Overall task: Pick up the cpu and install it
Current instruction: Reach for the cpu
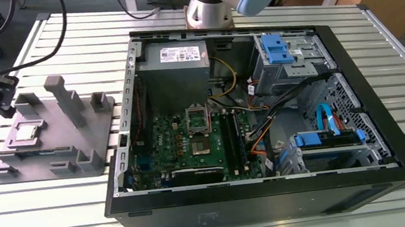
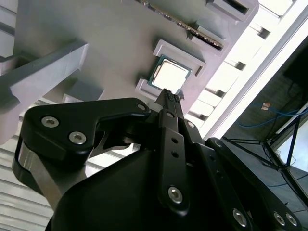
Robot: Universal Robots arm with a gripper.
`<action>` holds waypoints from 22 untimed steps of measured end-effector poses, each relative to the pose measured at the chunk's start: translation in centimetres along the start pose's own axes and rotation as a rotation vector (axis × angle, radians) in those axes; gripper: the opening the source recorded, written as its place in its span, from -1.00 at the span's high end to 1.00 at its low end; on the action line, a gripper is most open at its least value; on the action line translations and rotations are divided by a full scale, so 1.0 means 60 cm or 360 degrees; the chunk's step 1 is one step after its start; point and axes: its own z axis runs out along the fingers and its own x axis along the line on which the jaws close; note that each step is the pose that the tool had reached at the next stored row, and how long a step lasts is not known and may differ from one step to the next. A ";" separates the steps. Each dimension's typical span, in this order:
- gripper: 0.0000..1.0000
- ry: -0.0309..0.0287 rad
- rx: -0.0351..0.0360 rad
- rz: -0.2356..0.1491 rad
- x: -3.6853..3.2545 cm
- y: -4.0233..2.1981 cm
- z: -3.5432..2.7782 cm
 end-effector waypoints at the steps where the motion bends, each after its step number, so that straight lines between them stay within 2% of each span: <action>1: 0.79 0.00002 0.0000 0.0000 0.000 -0.001 0.002; 12: 0.79 0.00032 0.0003 0.0000 0.000 -0.007 0.021; 20: 0.79 0.00039 0.0005 0.0000 0.000 -0.007 0.022; 22: 0.79 0.00107 0.0006 0.0000 0.000 -0.007 0.023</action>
